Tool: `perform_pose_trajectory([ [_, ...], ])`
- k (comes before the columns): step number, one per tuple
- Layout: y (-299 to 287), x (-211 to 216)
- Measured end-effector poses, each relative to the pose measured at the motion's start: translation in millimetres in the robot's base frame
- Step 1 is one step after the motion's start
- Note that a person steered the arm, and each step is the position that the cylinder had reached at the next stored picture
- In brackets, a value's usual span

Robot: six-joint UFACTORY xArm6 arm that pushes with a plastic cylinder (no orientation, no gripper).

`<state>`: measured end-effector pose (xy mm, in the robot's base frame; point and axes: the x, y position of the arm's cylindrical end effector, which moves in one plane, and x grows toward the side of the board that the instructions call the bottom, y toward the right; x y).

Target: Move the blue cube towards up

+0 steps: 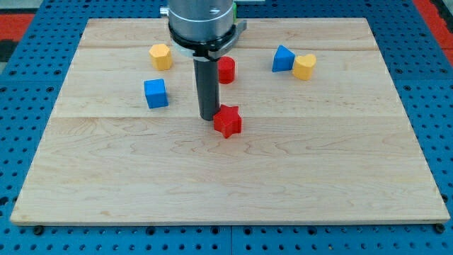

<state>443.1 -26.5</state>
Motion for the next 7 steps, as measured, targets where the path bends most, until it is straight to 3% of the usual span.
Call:
perform_pose_trajectory([
  [1, -36, 29],
  [5, -118, -18],
  [7, -106, -24],
])
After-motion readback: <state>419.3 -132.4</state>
